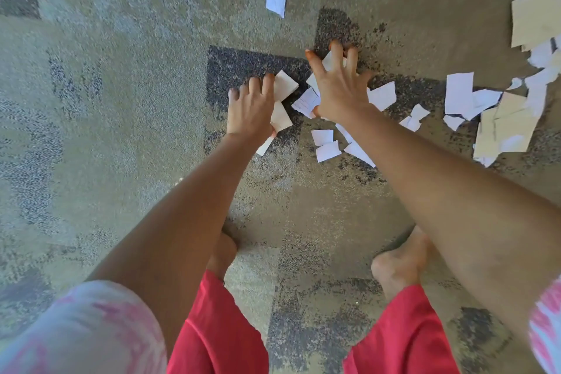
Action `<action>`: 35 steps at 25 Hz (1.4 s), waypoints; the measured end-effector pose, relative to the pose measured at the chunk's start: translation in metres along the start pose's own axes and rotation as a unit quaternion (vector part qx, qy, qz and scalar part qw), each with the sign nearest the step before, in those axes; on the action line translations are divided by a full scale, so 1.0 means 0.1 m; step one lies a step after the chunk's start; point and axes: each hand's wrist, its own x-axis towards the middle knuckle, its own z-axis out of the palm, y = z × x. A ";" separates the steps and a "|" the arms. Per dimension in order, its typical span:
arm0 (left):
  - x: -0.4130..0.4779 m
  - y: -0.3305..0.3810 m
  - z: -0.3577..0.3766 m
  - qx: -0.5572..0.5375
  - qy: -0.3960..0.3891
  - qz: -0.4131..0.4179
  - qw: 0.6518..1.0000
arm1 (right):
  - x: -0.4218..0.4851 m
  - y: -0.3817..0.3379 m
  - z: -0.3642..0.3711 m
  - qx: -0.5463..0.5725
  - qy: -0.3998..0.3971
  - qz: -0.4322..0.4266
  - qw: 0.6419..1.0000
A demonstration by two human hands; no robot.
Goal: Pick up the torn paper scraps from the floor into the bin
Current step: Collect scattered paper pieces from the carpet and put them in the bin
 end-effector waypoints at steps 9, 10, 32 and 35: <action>-0.19 0.07 0.05 -0.195 -0.015 -0.085 0.977 | -0.18 -0.03 0.13 0.048 0.032 0.003 0.998; -0.20 0.06 0.05 -0.202 -0.018 -0.086 0.975 | -0.20 -0.02 0.16 0.047 0.033 0.000 0.998; -0.21 0.28 -0.91 -0.384 0.071 -0.103 0.915 | -0.59 0.52 -0.56 0.241 0.128 -0.027 0.962; -0.21 0.34 -1.21 -0.384 0.083 -0.085 0.916 | -0.64 0.57 -0.85 0.235 0.156 -0.029 0.959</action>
